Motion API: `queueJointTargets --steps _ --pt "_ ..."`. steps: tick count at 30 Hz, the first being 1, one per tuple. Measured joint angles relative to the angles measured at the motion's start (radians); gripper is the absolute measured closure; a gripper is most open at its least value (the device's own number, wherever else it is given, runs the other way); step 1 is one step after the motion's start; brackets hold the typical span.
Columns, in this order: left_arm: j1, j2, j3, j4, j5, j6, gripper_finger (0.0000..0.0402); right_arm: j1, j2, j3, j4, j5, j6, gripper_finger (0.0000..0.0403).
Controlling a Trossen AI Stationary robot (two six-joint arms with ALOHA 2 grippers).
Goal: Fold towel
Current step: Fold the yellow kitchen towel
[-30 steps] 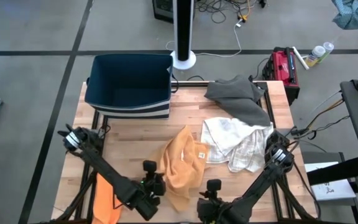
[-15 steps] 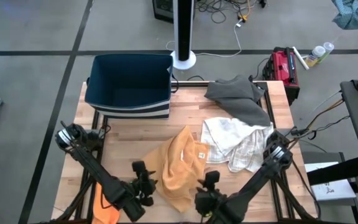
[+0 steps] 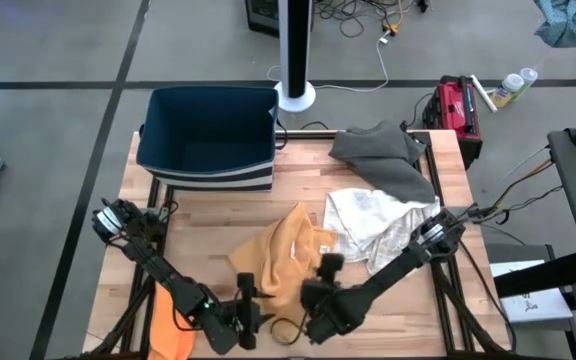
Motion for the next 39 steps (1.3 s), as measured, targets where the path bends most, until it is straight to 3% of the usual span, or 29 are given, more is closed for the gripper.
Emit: queueJointTargets --steps 4,9,13,21,27,34,39 --pt "0.024 0.0 -0.012 -0.004 0.006 -0.019 0.0188 0.014 0.0 0.012 0.349 -0.147 -0.196 0.0254" --pt "0.066 0.001 -0.024 0.003 0.148 -0.03 0.018 0.038 -0.002 0.037 0.637 -0.276 -0.348 0.025" --pt "0.077 0.001 -0.042 0.005 0.167 -0.013 0.0176 0.049 -0.002 0.053 0.595 -0.268 -0.34 0.0251" --pt "0.065 0.002 -0.042 0.058 0.159 0.048 0.0185 0.086 -0.001 0.051 0.272 -0.152 -0.127 0.0264" --pt "0.052 0.002 -0.04 0.164 0.187 0.094 0.019 0.122 0.013 0.007 0.085 -0.151 -0.033 0.0267" --pt "0.05 0.002 -0.04 0.179 0.193 0.095 0.0188 0.119 0.087 -0.024 0.154 -0.177 0.026 0.0252" --pt "0.039 0.002 -0.042 0.178 0.218 0.078 0.0177 0.105 0.095 -0.002 0.419 -0.169 -0.066 0.0243"
